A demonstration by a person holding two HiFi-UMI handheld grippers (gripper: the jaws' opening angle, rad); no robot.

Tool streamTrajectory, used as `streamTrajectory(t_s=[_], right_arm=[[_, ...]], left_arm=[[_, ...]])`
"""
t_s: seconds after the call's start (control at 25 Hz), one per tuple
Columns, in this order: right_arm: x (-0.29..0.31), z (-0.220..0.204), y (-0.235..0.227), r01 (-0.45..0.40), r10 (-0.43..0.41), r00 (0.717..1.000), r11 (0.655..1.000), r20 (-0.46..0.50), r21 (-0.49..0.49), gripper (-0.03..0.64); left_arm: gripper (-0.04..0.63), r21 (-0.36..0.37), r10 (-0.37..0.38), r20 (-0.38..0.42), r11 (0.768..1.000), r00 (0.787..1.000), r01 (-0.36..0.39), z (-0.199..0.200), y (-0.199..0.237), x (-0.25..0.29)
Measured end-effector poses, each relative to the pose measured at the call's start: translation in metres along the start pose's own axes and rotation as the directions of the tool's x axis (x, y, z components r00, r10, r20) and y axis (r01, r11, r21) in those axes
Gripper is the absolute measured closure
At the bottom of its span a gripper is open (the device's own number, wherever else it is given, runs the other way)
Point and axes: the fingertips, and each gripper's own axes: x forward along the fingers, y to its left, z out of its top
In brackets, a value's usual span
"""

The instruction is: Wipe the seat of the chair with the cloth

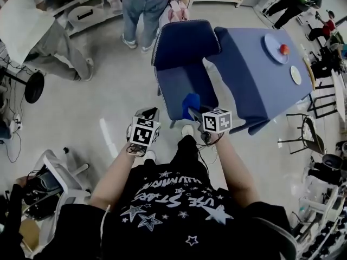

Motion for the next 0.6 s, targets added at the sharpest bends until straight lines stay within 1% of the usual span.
streamTrajectory(t_s=[0.24, 0.32, 0.44, 0.6], right_arm=[[-0.006, -0.009, 0.028, 0.038, -0.043, 0.996, 0.997, 0.074, 0.066, 0.551], [-0.007, -0.014, 0.038, 0.046, -0.054, 0.995, 0.995, 0.087, 0.087, 0.551], [-0.011, -0.023, 0.049, 0.058, -0.068, 0.993, 0.993, 0.097, 0.106, 0.551], [-0.029, -0.03, 0.056, 0.076, -0.092, 0.988, 0.989, 0.125, 0.125, 0.551]], left_arm=[[0.574, -0.004, -0.038, 0.014, 0.999, 0.999, 0.038, -0.014, 0.004, -0.032], [0.574, 0.013, -0.042, 0.007, 0.999, 0.999, 0.042, -0.022, 0.007, -0.037], [0.574, 0.061, -0.047, 0.003, 0.997, 0.999, 0.046, -0.03, 0.006, -0.039], [0.574, 0.067, -0.071, 0.019, 0.995, 0.997, 0.069, -0.027, -0.003, -0.045]])
